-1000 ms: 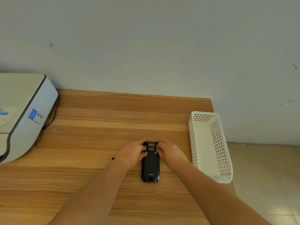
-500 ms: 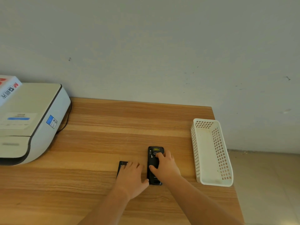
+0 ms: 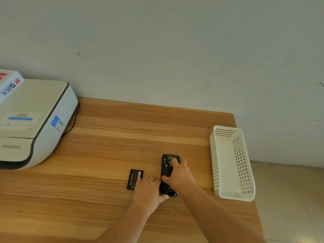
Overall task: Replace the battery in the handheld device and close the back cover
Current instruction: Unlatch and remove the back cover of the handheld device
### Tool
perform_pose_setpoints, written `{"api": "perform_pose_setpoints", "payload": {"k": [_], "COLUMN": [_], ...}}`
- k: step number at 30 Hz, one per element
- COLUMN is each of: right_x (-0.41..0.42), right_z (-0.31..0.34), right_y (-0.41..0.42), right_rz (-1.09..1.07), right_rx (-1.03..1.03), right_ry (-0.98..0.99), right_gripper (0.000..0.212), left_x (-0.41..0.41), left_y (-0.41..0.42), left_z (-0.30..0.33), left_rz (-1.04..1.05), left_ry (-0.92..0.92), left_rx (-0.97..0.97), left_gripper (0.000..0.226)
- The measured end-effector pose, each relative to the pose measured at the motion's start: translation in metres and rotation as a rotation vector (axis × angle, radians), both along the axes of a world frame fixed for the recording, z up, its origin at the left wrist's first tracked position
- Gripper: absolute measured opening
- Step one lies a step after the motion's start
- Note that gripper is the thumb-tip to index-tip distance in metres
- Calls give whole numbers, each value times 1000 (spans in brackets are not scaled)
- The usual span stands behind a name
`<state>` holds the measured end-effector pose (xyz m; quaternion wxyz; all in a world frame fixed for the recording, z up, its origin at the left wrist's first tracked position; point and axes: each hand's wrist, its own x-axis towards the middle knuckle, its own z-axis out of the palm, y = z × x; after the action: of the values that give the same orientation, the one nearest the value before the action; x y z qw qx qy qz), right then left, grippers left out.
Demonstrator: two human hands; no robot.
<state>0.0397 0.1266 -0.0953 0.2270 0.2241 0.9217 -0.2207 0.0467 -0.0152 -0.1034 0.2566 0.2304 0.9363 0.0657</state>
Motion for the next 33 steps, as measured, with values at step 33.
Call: {"api": "perform_pose_setpoints", "payload": {"k": [33], "right_x": [12], "right_z": [3], "right_y": [-23], "right_rz": [-115], "right_rx": [68], "right_ry": [79], "right_gripper": [69], "left_x": [-12], "left_y": [-27], "left_z": [27], "left_rz": [81], "left_ry": [65], "left_rx": [52], "left_gripper": [46]}}
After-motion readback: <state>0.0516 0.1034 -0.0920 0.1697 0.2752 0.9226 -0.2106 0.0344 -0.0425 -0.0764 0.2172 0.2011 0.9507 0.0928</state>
